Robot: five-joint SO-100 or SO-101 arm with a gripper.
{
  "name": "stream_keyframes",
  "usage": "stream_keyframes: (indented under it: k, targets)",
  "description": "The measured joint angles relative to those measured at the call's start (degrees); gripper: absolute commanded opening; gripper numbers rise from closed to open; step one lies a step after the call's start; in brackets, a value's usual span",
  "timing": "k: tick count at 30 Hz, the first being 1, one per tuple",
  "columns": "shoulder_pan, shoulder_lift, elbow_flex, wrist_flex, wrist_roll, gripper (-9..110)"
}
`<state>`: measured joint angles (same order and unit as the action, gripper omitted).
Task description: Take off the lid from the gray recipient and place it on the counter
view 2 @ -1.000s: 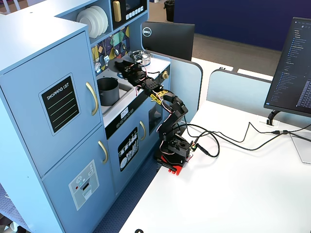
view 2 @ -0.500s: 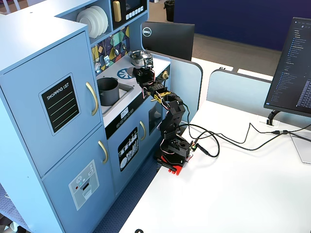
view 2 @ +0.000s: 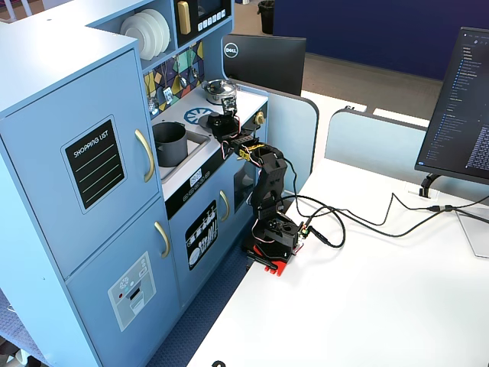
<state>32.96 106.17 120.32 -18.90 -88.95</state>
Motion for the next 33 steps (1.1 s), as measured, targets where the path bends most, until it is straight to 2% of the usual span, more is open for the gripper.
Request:
stream_keyframes:
  k: [14,19,23,33]
  targets:
    - [0.0,-4.3,-0.1,-2.8,-1.4,1]
    - [0.0,-4.3,0.7,-4.6,-1.4,25]
    - [0.4,-4.1,2.6,-7.1,-1.8,36]
    - [2.6,-3.3,5.3,-11.0,-1.8,36]
